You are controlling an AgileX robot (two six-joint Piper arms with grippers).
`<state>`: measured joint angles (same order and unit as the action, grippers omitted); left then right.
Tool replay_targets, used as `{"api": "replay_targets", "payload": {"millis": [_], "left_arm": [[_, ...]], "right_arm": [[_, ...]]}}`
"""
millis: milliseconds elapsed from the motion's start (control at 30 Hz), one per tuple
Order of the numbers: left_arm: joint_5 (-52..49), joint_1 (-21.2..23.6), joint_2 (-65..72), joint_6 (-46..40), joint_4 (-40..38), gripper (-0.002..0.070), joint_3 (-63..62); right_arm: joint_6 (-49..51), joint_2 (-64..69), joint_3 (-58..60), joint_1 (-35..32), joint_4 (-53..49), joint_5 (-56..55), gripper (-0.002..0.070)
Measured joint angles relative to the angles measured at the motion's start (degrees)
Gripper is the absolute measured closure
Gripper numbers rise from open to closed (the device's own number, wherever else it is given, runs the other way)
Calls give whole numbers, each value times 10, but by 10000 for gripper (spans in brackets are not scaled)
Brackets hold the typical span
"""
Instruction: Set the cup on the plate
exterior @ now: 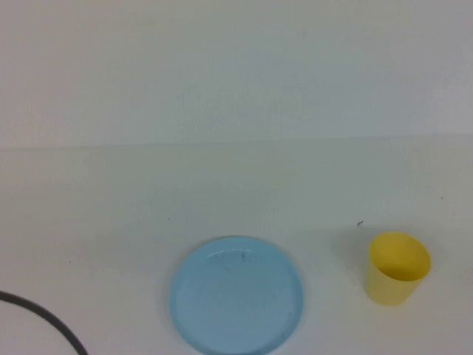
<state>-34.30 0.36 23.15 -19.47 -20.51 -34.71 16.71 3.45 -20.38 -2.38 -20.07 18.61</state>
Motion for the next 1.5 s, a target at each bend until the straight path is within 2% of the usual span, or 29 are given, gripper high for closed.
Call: {"api": "replay_targets", "payload": {"millis": [100,200,367,433,633,767,900,1000,1100,1167,1233,1333,1400,1500], "left_arm": [[19,0,48,-90,-17,675,-20],[32,0,96,-161,-72,675,-36],[-39,0,212,-249,-239,675,-62],[-54,0,257,-310,-292,675,-67],[-46,-7,382,-350,-303,675,-94],[-19,-72,441,-306,-239,675,-113],[48,-159,499,-194,-129,675,-131],[53,-209,553,-117,-34,675,-155],[36,-236,604,-75,27,654,-185],[27,-241,631,-58,30,600,-207],[15,-241,654,-46,22,501,-226],[-11,-241,692,-10,32,354,-254],[-15,-241,717,20,50,302,-270],[-21,-241,752,39,52,286,-293]], "right_arm": [[-54,46,-39,0,12,109,676],[-136,90,-67,9,77,174,676],[-288,140,-92,15,247,274,676],[-329,162,-98,16,297,316,676],[-362,225,-100,16,316,393,676],[-376,248,-101,16,316,395,676],[-383,269,-101,16,316,394,676],[-385,286,-102,16,317,388,673],[-384,302,-102,16,317,387,616],[-381,313,-102,16,317,387,537],[-380,319,-102,16,318,385,428],[-379,321,-102,16,319,382,314],[-379,321,-102,16,323,382,282],[-379,321,-102,16,334,381,268]]}}
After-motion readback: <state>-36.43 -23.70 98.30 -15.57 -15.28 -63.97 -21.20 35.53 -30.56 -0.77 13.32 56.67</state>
